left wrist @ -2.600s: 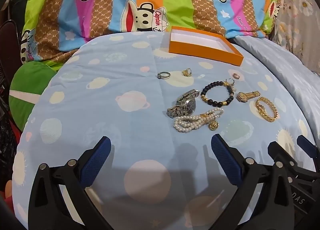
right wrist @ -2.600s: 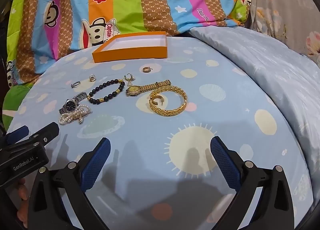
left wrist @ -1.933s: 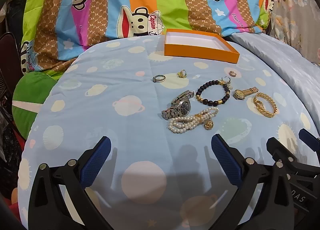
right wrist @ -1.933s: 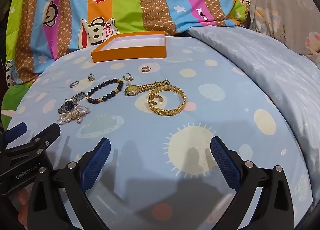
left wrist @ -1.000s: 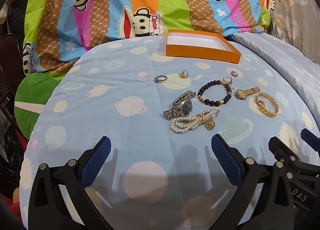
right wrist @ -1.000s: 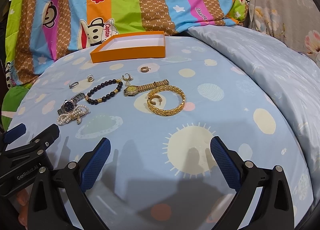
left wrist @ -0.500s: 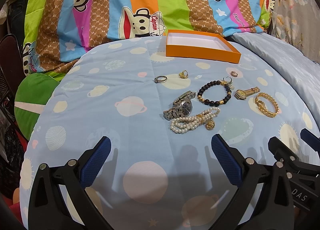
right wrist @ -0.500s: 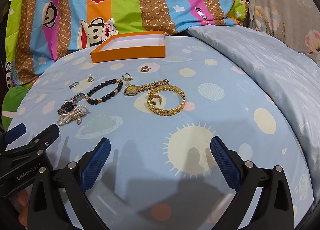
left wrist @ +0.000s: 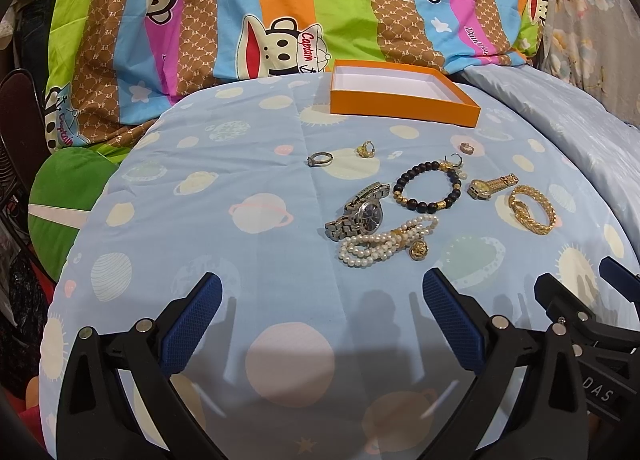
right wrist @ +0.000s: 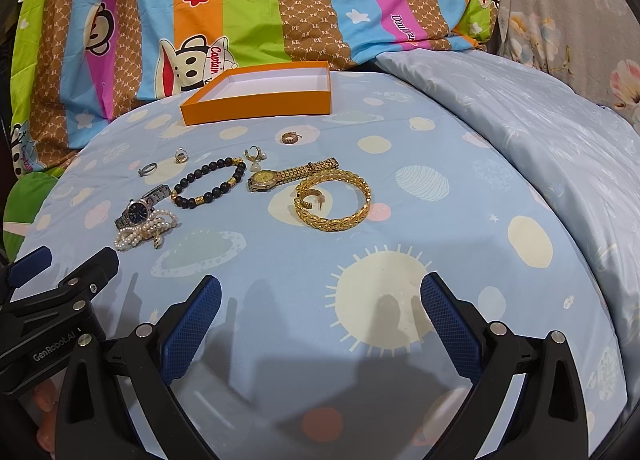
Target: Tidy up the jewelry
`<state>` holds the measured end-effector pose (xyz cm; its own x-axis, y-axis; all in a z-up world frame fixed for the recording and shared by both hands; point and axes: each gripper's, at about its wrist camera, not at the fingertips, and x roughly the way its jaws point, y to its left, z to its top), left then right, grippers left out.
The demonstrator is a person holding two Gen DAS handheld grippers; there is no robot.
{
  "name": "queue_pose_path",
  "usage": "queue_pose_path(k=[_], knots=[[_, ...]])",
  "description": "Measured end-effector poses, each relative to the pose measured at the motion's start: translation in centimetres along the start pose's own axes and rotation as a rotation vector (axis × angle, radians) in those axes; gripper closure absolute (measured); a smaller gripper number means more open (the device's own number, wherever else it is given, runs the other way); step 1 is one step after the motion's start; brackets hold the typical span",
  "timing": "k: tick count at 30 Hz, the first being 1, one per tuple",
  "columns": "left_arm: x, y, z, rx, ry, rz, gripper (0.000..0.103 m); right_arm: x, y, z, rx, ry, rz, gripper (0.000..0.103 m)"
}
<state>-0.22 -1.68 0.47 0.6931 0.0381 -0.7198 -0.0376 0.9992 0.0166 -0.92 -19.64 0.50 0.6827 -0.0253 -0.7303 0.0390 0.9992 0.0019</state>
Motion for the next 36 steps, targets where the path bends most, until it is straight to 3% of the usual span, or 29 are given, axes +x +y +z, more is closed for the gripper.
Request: queue_pose_path(k=[26, 36], knots=[[0.0, -0.1, 0.0, -0.007, 0.002, -0.009, 0.005, 0.1, -0.1, 0.0, 0.001, 0.002, 0.002, 0.005], [-0.4, 2.3, 1.1, -0.052, -0.025, -0.041, 0.005, 0.3, -0.3, -0.3, 0.025, 0.016, 0.047, 0.005]])
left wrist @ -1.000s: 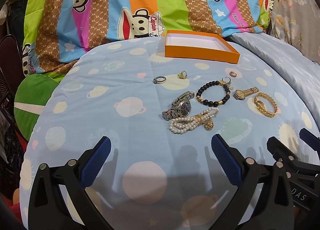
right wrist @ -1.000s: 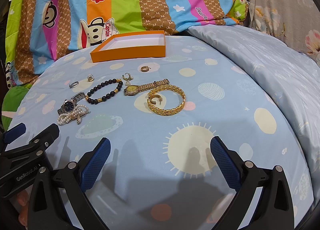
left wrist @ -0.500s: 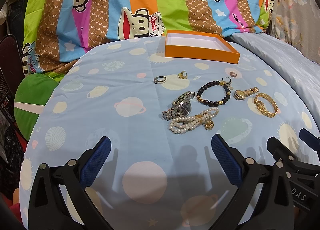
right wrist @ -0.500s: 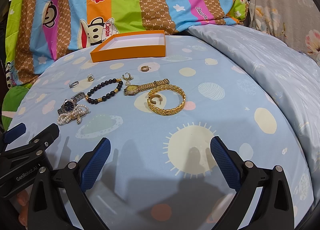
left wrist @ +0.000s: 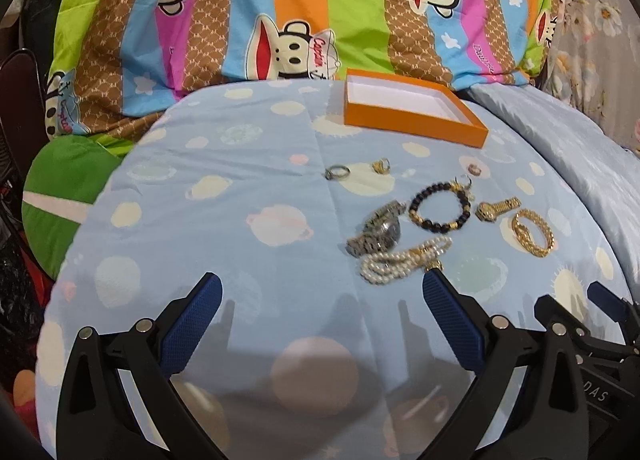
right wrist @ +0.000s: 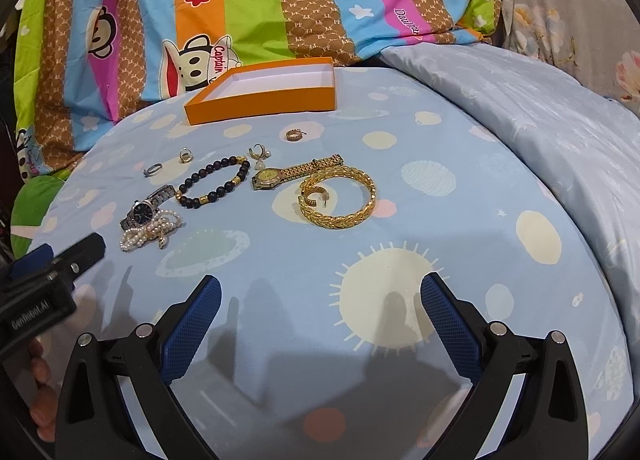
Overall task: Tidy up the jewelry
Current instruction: 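Lower the left tool onto the silver watch and close it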
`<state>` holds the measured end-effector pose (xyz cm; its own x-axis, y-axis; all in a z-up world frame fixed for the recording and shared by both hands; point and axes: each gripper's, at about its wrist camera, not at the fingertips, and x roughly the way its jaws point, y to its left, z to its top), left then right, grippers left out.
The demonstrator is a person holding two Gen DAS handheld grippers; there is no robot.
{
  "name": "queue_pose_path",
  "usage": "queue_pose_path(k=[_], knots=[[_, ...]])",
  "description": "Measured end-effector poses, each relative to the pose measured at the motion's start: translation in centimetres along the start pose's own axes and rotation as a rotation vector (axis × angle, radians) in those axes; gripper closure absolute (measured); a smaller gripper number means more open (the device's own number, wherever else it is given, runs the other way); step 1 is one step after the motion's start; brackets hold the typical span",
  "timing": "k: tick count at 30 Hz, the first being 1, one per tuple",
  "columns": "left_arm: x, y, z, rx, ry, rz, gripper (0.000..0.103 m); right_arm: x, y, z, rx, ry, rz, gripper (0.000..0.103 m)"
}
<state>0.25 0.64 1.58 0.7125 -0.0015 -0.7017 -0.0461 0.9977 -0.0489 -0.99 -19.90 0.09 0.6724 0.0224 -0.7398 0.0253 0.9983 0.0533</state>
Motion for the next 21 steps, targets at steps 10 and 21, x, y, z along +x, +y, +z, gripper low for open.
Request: queue_pose_path(k=[10, 21], knots=[[3.9, -0.9, 3.8, 0.107, 0.066, -0.095, 0.02, 0.4, -0.2, 0.2, 0.009, 0.021, 0.031, 0.005], [6.7, -2.5, 3.1, 0.154, 0.147, -0.198, 0.07, 0.6, -0.5, 0.4, 0.03, 0.032, 0.042, 0.005]])
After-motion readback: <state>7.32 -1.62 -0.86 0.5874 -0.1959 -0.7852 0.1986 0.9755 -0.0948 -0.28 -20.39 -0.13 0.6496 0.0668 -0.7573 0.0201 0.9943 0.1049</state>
